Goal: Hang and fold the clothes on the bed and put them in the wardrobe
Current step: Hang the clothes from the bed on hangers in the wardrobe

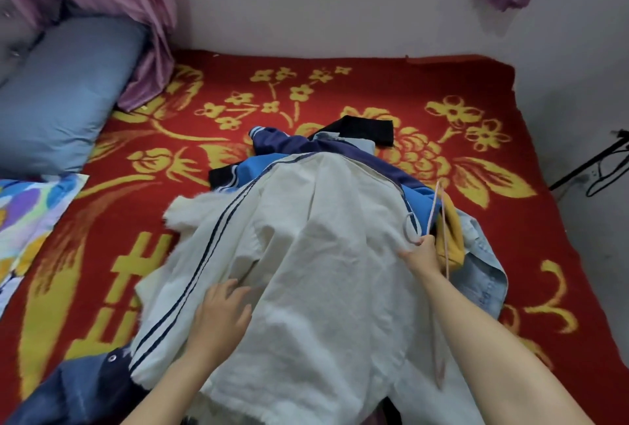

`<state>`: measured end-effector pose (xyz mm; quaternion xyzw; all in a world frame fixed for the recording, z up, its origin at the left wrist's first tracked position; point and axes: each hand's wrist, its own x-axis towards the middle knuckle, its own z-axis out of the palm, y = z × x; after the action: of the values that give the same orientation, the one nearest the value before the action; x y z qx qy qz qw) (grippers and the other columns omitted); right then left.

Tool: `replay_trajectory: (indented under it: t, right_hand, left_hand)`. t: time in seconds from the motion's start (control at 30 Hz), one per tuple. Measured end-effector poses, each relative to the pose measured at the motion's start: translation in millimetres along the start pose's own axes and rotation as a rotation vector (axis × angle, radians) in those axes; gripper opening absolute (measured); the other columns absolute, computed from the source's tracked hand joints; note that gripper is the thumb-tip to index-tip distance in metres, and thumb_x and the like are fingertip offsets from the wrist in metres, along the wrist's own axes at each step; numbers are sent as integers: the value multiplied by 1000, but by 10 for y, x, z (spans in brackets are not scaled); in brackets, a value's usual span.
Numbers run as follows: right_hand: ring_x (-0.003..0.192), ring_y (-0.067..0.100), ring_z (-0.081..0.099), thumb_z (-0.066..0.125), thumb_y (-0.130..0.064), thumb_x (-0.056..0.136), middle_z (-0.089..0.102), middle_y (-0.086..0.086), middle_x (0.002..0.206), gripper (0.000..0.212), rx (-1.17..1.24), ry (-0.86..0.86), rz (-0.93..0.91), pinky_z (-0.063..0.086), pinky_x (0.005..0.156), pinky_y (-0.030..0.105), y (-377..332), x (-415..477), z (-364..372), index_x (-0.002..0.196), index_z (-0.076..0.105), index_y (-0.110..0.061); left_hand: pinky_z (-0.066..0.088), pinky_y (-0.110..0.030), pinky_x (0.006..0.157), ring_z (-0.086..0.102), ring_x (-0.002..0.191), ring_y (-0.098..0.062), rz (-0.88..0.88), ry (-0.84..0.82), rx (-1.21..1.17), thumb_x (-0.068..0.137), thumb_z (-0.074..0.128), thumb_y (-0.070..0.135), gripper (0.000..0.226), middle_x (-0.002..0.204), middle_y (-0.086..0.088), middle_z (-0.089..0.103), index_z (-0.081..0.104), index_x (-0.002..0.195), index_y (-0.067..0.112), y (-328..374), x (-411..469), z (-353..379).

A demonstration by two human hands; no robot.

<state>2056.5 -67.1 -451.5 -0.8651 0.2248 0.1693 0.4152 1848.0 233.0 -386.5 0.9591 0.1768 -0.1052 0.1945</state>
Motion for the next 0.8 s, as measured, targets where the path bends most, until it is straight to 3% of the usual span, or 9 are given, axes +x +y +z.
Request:
replay_trajectory:
  t: [0.1, 0.2, 0.33, 0.4, 0.5, 0.67, 0.8]
  right_hand:
    - [82, 27, 47, 53, -4, 83, 50, 10, 89, 16, 18, 176, 31, 35, 72, 33, 9, -123, 103, 89, 41, -14]
    - [76, 26, 43, 47, 0, 83, 47, 11, 76, 15, 101, 334, -54, 31, 68, 32, -13, -349, 133, 77, 43, -13]
    - [68, 23, 37, 45, -10, 80, 36, -4, 62, 28, 137, 370, -160, 24, 58, 33, -9, -954, 132, 61, 27, -21]
    - [64, 23, 39, 48, -2, 80, 38, -5, 60, 30, 112, 416, -227, 23, 51, 32, 40, -1276, 106, 63, 31, -20]
    - [68, 20, 44, 55, -4, 86, 45, -3, 68, 18, 25, 293, -236, 32, 54, 30, 81, -1800, 26, 80, 43, -17]
    - [63, 23, 40, 50, 12, 75, 39, -10, 58, 46, 49, 430, -302, 24, 56, 32, 68, -2755, 206, 59, 28, -26]
    - [63, 23, 42, 53, 11, 77, 38, -8, 57, 48, 99, 430, -272, 24, 55, 31, 96, -3329, 462, 60, 27, -26]
  left_hand:
    - [28, -32, 108, 27, 134, -15, -2, -9, -5, 97, 45, 30, 35, 143, 2, 36, 49, 131, 23, -104, -82, -49]
    - [29, -30, 106, 28, 132, -14, -2, 9, -37, 97, 45, 30, 34, 141, 3, 38, 50, 130, 23, -171, -155, -87]
    - [28, -27, 104, 29, 130, -13, 15, 7, -106, 97, 46, 28, 32, 138, 3, 41, 53, 127, 20, -227, -320, -92]
    - [27, -25, 102, 31, 128, -12, 31, 6, -152, 96, 47, 27, 30, 135, 3, 43, 55, 124, 20, -245, -420, -93]
    - [27, -24, 102, 32, 126, -14, 94, -14, -218, 96, 48, 24, 28, 131, 2, 45, 57, 122, 18, -230, -520, -143]
    - [30, -23, 98, 40, 123, -17, 185, -125, -316, 96, 46, 21, 27, 126, -3, 51, 59, 118, 13, -92, -728, -275]
    - [36, -31, 101, 45, 121, -20, 232, -177, -363, 95, 47, 21, 28, 126, -6, 54, 62, 117, 12, -158, -866, -369]
